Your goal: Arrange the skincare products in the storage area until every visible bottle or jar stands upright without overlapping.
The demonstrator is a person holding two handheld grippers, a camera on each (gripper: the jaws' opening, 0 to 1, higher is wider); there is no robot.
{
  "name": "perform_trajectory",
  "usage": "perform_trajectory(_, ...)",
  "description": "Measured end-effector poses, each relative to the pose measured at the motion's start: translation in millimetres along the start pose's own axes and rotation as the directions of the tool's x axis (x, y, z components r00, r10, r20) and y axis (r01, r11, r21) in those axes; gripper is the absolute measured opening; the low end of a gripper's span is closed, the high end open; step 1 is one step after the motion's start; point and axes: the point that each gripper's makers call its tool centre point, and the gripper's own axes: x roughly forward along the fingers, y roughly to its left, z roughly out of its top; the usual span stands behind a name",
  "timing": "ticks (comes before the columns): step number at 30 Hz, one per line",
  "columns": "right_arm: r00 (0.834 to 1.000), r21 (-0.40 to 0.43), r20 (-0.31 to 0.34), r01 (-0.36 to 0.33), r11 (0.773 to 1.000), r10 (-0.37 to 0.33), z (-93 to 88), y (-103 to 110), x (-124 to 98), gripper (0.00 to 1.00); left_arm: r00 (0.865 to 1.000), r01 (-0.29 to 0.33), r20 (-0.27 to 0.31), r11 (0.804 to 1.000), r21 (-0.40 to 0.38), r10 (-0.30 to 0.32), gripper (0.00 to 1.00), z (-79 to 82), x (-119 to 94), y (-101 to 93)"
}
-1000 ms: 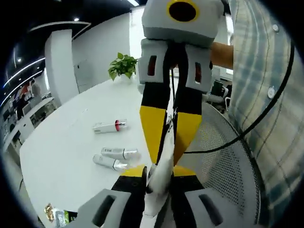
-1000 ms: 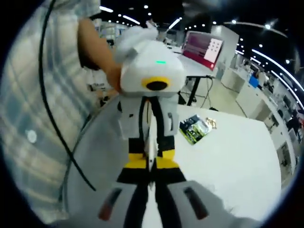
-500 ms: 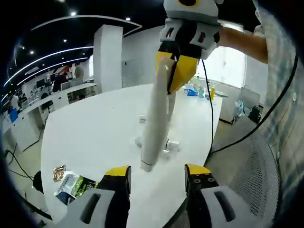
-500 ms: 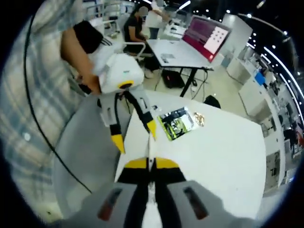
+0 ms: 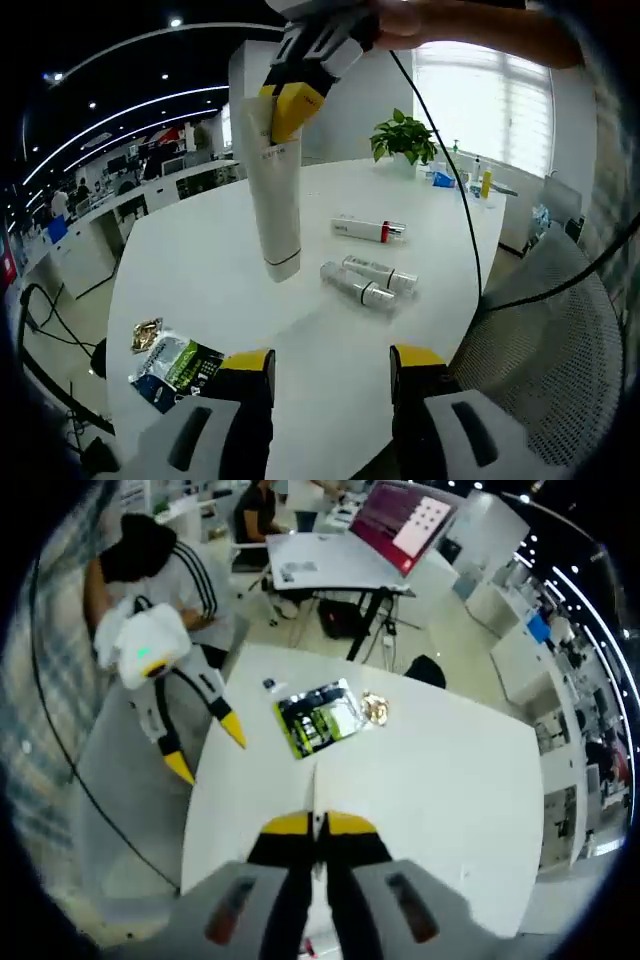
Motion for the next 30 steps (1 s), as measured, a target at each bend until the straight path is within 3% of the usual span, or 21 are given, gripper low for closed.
perform_trajectory(3, 1.000, 0.032, -0.016, -0.005, 0.999, 0.005, -8.7, -22, 6, 0.00, 0.999, 0.010, -0.034, 1.000, 0.028, -0.009, 0.46, -6.4, 5, -4.9)
perform_trajectory(6, 0.999, 0.067, -0.030, -0.022, 0.998, 0.024, -20.0, -42, 11, 0.00, 0.997, -0.030, -0.070, 0.995, 0.090, 0.036, 0.36, -12.8, 1, 1.8)
perform_trajectory(7, 0.999, 0.076, -0.033, -0.029, 0.997, 0.032, -23.8, -46, 13, 0.00, 0.997, -0.033, -0.065, 0.995, 0.090, 0.039, 0.33, -11.9, 0, 2.4)
perform_trajectory(10, 0.996, 0.105, -0.059, -0.057, 0.993, 0.063, -40.0, -62, 19, 0.00, 0.998, -0.043, -0.039, 0.998, 0.051, 0.045, 0.36, -8.2, -1, 6.1)
perform_trajectory(16, 0.992, 0.148, -0.099, -0.067, 0.987, 0.082, -68.9, -89, 27, 0.00, 0.998, -0.030, -0.057, 0.999, 0.029, 0.031, 0.32, -12.2, 1, 4.7)
perform_trajectory(19, 0.989, 0.154, -0.117, -0.069, 0.986, 0.087, -81.7, -98, 31, 0.01, 0.996, -0.034, -0.079, 0.999, 0.029, 0.037, 0.31, -16.8, 2, 6.0)
perform_trajectory(25, 0.982, 0.187, -0.152, -0.084, 0.979, 0.113, -111.0, -108, 38, 0.01, 0.997, -0.042, -0.067, 0.999, 0.008, 0.043, 0.30, -14.9, 1, 7.9)
perform_trajectory(30, 0.983, 0.221, -0.142, -0.082, 0.972, 0.115, -122.4, -114, 37, 0.01, 0.995, -0.062, -0.072, 0.998, 0.002, 0.062, 0.30, -15.8, 1, 11.0)
